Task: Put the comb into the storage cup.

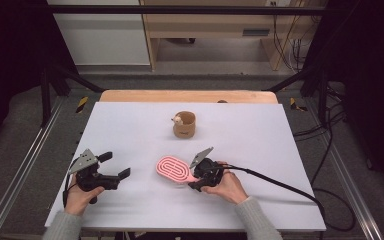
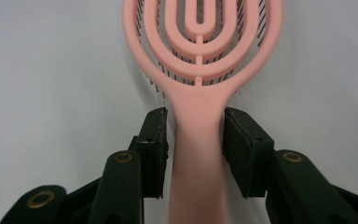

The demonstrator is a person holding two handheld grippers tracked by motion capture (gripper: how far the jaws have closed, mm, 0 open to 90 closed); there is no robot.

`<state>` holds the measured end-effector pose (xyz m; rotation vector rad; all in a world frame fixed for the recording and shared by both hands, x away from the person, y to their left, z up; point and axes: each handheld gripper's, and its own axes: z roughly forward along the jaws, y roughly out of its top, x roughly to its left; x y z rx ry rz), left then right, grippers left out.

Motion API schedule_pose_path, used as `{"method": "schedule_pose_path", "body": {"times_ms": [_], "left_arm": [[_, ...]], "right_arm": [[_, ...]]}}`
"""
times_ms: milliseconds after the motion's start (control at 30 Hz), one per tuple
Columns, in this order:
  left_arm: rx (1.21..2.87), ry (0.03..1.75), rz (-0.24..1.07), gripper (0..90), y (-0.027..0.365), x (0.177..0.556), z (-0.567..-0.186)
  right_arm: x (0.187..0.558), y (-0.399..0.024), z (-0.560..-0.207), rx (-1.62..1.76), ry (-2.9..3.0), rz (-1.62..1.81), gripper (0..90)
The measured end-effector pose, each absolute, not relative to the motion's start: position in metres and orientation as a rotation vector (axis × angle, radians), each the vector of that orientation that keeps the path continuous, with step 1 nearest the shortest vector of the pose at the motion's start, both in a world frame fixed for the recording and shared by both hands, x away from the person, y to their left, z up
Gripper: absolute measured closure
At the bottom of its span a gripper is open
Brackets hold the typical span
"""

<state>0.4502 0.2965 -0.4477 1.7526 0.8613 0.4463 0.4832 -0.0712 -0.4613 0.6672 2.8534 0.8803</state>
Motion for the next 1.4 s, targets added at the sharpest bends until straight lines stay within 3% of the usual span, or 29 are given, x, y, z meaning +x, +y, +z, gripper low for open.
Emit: {"method": "schedule_pose_path", "body": {"times_ms": [500,1400], "left_arm": [[1.751,0.864,0.448,0.8,0.2967,0.4503,-0.4478],[1.750,0.863,0.450,0.8,0.2970,0.4501,-0.4476]], "right_arm": [[0.4831,-0.0702,-0.4632,0.650,2.843,0.892,68.0],[0.4801,-0.0717,-0.4603,0.665,2.821,0.899,69.6]]}}
